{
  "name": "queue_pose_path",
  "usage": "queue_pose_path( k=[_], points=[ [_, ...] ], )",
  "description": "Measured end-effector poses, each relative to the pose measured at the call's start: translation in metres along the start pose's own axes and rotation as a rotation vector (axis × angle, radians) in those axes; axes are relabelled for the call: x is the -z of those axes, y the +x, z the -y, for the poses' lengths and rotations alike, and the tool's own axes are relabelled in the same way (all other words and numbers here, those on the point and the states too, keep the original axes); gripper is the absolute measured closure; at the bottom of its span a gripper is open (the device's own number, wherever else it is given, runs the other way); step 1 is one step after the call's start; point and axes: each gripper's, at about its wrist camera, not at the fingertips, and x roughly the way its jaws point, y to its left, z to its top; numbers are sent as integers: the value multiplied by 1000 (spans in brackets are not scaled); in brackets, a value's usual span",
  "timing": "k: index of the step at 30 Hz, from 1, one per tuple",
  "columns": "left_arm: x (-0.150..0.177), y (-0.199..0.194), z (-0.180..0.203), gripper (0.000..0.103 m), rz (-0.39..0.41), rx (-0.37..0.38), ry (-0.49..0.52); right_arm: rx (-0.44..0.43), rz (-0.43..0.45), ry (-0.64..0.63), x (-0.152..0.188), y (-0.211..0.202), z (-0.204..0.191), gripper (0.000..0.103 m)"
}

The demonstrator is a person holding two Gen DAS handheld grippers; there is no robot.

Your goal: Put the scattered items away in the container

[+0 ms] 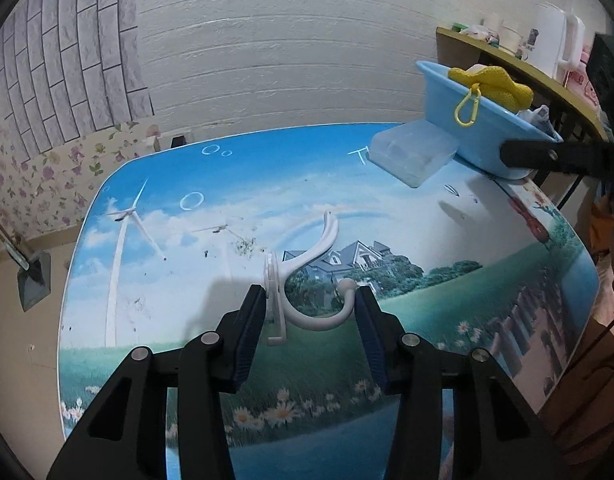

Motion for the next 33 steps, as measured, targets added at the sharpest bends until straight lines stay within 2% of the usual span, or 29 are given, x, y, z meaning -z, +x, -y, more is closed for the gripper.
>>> queue_pose_path(
  k=[12,22,33],
  points=[
    [-9,12,-11,58,0,33,-34,103,71,62,-25,37,12,33],
    [-12,17,-11,58,4,38,-30,4,149,95,-32,41,11,33],
    [-12,17,-11,58,7,33,-24,-116,223,150,-37,21,2,33]
  ],
)
